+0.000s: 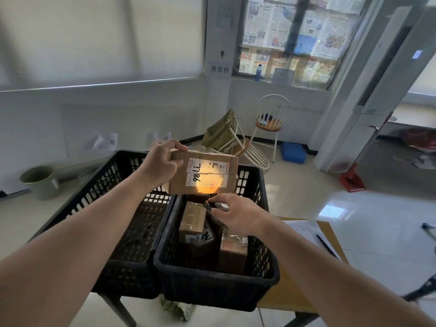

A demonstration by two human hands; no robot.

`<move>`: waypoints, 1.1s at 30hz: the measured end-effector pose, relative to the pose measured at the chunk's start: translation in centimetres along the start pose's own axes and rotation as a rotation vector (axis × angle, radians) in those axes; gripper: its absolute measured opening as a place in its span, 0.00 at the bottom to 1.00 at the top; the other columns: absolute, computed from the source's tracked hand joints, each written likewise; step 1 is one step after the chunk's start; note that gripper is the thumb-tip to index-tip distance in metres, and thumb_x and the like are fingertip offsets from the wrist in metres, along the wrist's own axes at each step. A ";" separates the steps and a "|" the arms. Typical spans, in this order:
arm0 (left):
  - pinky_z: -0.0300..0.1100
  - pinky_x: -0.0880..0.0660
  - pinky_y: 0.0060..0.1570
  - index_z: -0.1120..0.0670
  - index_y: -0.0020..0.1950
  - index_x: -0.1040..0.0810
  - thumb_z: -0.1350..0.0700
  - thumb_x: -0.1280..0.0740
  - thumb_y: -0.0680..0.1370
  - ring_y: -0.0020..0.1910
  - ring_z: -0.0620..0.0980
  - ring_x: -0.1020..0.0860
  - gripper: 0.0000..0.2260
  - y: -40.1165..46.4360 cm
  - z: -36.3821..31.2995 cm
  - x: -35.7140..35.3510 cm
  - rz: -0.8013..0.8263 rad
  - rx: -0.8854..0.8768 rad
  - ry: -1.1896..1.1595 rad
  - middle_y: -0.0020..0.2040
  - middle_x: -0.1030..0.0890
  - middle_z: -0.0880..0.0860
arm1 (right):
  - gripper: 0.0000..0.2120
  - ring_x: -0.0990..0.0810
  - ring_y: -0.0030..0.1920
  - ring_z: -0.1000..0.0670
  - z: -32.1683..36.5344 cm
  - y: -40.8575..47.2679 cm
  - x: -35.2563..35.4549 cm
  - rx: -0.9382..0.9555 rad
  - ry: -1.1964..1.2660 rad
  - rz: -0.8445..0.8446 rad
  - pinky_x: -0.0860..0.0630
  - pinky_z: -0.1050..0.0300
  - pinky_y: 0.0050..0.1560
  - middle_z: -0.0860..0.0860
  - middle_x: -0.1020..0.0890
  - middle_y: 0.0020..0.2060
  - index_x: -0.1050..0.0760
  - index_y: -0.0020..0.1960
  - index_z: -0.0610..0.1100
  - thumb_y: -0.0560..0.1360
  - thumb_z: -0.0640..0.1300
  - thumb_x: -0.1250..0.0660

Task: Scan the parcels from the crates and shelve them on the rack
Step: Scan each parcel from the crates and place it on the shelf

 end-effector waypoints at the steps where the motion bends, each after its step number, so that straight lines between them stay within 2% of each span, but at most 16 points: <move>1: 0.53 0.18 0.58 0.45 0.57 0.21 0.62 0.31 0.81 0.62 0.61 0.27 0.11 0.0 0.0 0.0 0.002 0.000 0.003 0.66 0.31 0.57 | 0.20 0.15 0.60 0.44 0.1 -0.1 0.0 0.000 -0.007 0.003 0.18 0.42 0.62 0.48 0.16 0.60 0.28 0.77 0.59 0.86 0.54 0.37; 11: 0.53 0.19 0.60 0.46 0.58 0.21 0.62 0.31 0.81 0.63 0.60 0.26 0.11 -0.1 0.0 0.0 0.017 0.000 0.007 0.68 0.32 0.57 | 0.20 0.15 0.58 0.47 1.1 -0.6 0.0 0.005 -0.062 0.010 0.18 0.45 0.62 0.49 0.18 0.61 0.29 0.78 0.58 0.86 0.52 0.36; 14: 0.43 0.20 0.53 0.46 0.57 0.21 0.62 0.31 0.81 0.62 0.58 0.27 0.11 -0.2 0.0 0.0 0.010 -0.008 0.004 0.69 0.32 0.57 | 0.20 0.15 0.58 0.47 1.2 -0.8 0.0 0.010 -0.075 0.012 0.18 0.45 0.62 0.50 0.18 0.61 0.29 0.78 0.58 0.86 0.53 0.37; 16: 0.41 0.21 0.51 0.46 0.57 0.21 0.62 0.31 0.81 0.62 0.58 0.27 0.11 -0.2 0.0 0.0 0.010 -0.015 0.009 0.69 0.32 0.57 | 0.20 0.15 0.59 0.48 1.2 -0.9 -0.1 0.009 -0.069 0.010 0.18 0.46 0.63 0.50 0.18 0.61 0.29 0.78 0.58 0.86 0.53 0.37; 21: 0.45 0.19 0.55 0.43 0.54 0.22 0.62 0.31 0.81 0.62 0.59 0.26 0.13 -0.3 0.1 0.0 0.015 -0.018 0.008 0.68 0.32 0.57 | 0.20 0.15 0.59 0.47 1.0 -0.7 -0.1 -0.003 -0.062 0.007 0.17 0.44 0.63 0.49 0.17 0.60 0.28 0.78 0.58 0.86 0.53 0.37; 25: 0.39 0.23 0.49 0.44 0.55 0.21 0.62 0.31 0.81 0.62 0.58 0.28 0.12 -0.3 0.3 0.0 0.010 -0.011 0.012 0.68 0.32 0.56 | 0.20 0.14 0.58 0.46 0.9 -0.8 -0.5 0.002 -0.059 0.022 0.18 0.43 0.63 0.49 0.17 0.59 0.28 0.78 0.57 0.86 0.52 0.36; 33: 0.43 0.22 0.53 0.45 0.55 0.21 0.62 0.32 0.81 0.62 0.59 0.27 0.12 -0.2 0.7 -0.1 0.010 -0.007 0.024 0.67 0.31 0.57 | 0.21 0.14 0.59 0.44 0.4 -0.7 -0.9 0.003 -0.063 0.042 0.17 0.42 0.63 0.48 0.17 0.59 0.29 0.78 0.56 0.86 0.51 0.37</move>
Point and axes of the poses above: each hand's wrist, its own y-axis towards the middle knuckle, its own x-axis out of the back of the hand, z = x × y, the point moved 7 cm from there along y, towards the middle knuckle
